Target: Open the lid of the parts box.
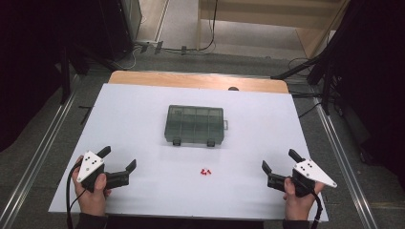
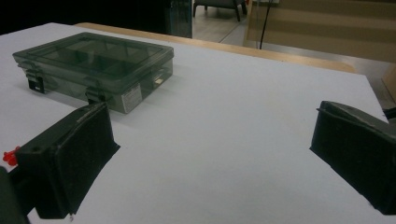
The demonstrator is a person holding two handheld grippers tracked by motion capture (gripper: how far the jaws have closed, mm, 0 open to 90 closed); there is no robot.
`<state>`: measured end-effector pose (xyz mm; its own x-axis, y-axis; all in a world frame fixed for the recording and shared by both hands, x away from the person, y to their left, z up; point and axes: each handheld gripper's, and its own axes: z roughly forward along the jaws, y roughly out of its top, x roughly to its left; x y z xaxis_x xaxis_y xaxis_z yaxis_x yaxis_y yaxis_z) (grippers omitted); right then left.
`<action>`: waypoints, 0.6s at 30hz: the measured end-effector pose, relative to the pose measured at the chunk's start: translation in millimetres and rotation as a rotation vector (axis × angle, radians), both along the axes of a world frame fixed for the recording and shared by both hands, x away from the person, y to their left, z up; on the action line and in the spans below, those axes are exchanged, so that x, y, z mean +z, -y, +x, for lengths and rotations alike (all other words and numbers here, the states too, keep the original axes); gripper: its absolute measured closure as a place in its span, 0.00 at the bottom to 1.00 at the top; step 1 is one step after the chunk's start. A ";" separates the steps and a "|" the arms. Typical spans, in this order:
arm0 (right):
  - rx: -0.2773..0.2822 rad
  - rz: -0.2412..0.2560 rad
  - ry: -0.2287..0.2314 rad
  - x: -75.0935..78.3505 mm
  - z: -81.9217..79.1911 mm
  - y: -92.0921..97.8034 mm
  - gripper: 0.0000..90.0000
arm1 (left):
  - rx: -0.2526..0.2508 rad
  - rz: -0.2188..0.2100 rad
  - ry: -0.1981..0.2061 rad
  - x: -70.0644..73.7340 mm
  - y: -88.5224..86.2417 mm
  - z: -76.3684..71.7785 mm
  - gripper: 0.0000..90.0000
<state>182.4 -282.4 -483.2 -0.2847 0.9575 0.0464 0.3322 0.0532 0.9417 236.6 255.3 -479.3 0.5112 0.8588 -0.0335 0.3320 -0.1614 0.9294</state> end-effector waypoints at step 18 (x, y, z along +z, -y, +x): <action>0.046 -0.003 0.008 13.7 18.8 -20.9 0.02 | -0.078 -0.014 -0.007 9.1 32.0 16.7 0.00</action>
<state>201.2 -261.5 -469.4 -0.3292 0.9434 0.0409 0.3219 0.0714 0.9441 253.3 223.3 -470.2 0.5761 0.8159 -0.0490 0.3256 -0.1741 0.9293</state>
